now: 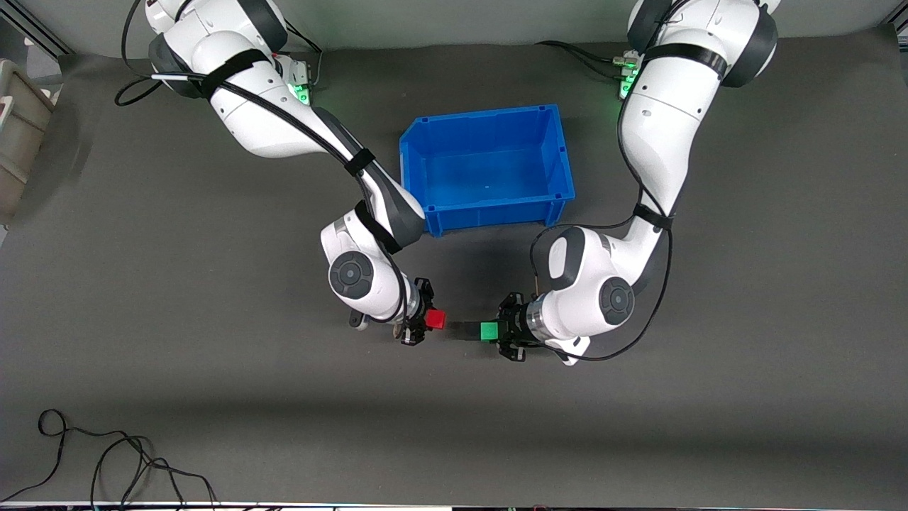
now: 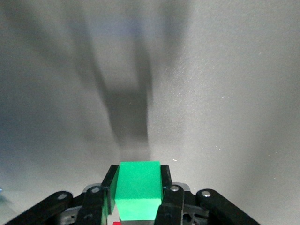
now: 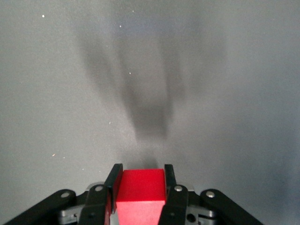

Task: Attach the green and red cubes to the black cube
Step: 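Press the red cube and green cube against the black cube's sides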

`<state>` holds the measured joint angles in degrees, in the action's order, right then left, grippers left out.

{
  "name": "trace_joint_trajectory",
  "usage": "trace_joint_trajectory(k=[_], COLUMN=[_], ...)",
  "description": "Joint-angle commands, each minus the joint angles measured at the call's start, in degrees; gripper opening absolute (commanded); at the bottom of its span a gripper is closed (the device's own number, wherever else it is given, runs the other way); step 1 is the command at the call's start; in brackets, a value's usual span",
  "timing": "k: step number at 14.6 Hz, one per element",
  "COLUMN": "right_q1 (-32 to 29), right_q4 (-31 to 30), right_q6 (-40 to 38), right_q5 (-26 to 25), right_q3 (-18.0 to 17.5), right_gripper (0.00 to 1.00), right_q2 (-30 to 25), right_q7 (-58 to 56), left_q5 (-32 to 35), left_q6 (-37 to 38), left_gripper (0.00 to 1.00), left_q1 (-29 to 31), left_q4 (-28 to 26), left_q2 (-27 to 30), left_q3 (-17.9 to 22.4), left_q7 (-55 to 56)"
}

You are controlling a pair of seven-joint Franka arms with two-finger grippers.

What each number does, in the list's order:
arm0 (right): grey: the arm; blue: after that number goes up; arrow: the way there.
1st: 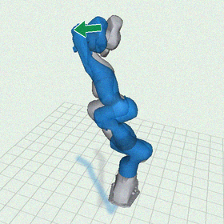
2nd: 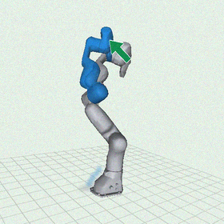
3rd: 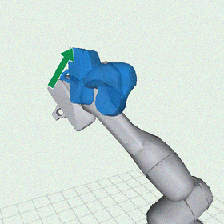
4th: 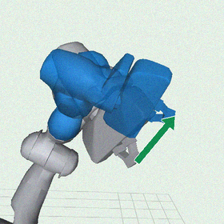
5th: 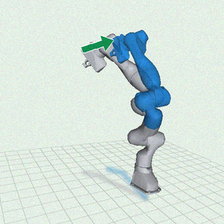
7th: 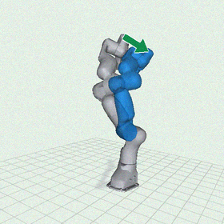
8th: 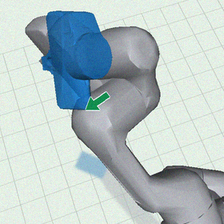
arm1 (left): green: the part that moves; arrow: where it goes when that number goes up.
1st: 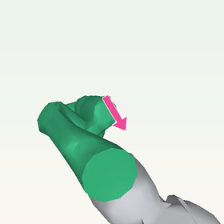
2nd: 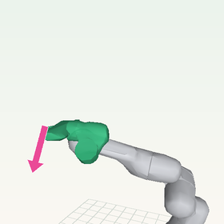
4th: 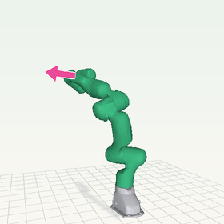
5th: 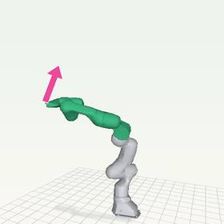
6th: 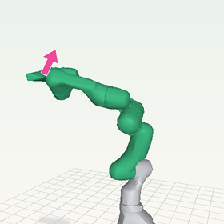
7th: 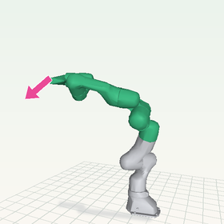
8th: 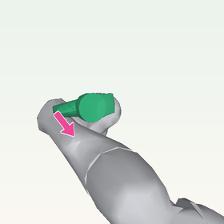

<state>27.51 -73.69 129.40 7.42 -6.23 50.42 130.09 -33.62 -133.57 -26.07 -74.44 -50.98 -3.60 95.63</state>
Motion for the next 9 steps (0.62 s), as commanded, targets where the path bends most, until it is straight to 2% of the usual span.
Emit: trace_joint_trajectory(k=[1, 9], right_q1=[1.23, 2.02], right_q4=[1.88, 1.71], right_q6=[-0.29, -0.2], right_q5=[-0.21, -1.0], right_q3=[0.35, 0.79], right_gripper=[0.0, 0.0], right_q2=[0.65, 1.0], right_q7=[2.62, 2.63], left_q5=[0.75, 0.75], left_q6=[1.03, 1.21], left_gripper=[0.0, 0.0], left_q1=[-1.26, -2.75], left_q4=[0.34, 0.26], left_q2=[0.27, 0.18], left_q3=[0.69, 0.61], left_q7=[2.11, 2.2])
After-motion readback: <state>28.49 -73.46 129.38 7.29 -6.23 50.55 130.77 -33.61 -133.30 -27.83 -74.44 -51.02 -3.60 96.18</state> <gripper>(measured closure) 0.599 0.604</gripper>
